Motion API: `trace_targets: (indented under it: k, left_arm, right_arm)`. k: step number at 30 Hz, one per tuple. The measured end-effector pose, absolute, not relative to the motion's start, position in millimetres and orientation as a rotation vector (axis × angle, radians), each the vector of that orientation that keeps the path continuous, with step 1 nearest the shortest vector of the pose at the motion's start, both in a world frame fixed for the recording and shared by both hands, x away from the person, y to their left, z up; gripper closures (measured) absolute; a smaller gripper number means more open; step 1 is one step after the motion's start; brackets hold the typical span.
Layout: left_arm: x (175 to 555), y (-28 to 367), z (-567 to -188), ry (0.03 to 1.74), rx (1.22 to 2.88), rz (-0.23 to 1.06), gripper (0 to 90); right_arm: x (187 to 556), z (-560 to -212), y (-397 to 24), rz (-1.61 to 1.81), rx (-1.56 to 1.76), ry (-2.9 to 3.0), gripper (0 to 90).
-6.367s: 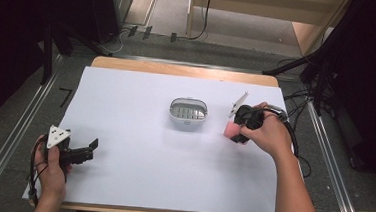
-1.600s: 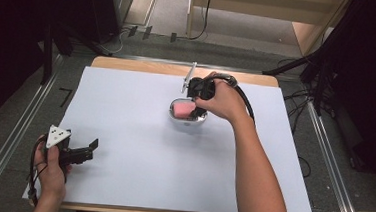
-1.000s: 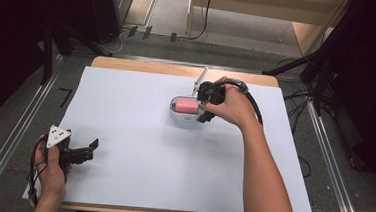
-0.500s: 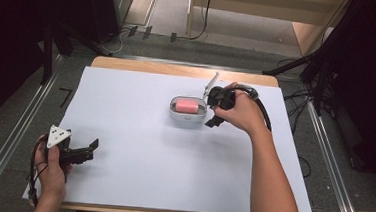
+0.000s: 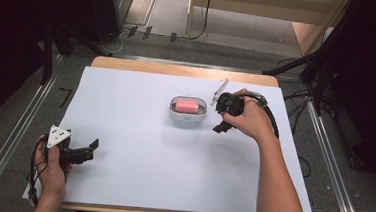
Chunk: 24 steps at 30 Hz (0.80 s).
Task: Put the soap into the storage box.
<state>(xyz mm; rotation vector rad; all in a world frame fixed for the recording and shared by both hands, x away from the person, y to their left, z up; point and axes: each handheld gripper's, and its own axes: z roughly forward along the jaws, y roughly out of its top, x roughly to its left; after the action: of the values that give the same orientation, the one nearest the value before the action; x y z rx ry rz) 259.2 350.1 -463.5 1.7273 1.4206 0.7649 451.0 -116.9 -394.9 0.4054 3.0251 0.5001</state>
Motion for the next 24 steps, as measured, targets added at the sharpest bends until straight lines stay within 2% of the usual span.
trace_targets:
  k: [3, 10, 12, 24]
  left_arm:
    - [259.2, 350.0, -463.6, 1.420, 1.727, 0.764, 0.0]
    - [259.2, 349.9, -463.5, 1.420, 1.729, 0.765, 0.0]
    - [259.2, 349.8, -463.5, 1.420, 1.729, 0.765, 0.0]
    - [259.2, 349.6, -463.6, 1.419, 1.729, 0.767, 0.0]
  right_arm:
    - [447.7, -398.9, -123.0, 0.498, 0.422, 2.996, 17.3]
    - [442.5, -402.4, -131.5, 0.507, 0.460, 2.967, 11.7]
    - [439.5, -405.4, -135.3, 0.507, 0.481, 2.952, 6.4]
    - [425.0, -418.9, -152.3, 0.531, 0.543, 2.929, 0.3]
